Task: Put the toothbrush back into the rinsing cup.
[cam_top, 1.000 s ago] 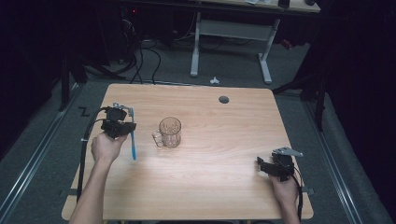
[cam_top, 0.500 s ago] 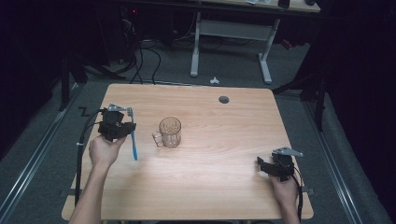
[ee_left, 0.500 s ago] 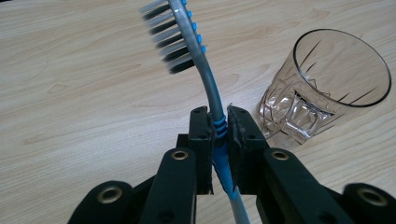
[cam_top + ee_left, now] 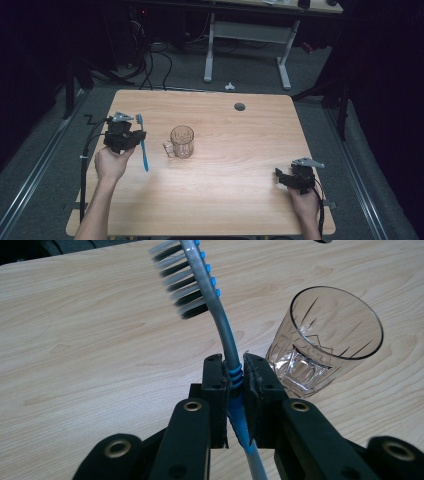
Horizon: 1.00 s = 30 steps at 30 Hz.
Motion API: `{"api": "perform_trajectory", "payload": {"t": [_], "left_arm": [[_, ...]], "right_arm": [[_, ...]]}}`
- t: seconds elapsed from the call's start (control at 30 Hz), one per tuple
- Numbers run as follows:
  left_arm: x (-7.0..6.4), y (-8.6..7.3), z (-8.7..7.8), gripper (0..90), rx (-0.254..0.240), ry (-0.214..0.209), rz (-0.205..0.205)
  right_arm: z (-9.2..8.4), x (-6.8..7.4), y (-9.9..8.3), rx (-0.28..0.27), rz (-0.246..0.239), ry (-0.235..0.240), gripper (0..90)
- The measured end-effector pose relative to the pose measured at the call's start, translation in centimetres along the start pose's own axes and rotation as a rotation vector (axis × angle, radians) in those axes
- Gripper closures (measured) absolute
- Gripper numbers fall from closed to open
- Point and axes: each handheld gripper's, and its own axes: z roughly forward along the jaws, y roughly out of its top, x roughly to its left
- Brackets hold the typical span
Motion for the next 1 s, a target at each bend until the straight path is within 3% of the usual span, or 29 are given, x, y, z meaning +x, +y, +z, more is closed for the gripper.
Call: {"api": "perform_trajectory", "payload": {"t": [1.0], "left_arm": [[-1.9, 1.6, -0.9, 80.6, -0.071, -0.056, 0.030]], "right_arm": [[0.0, 0.0, 0.0, -0.001, -0.001, 0.000, 30.5]]}}
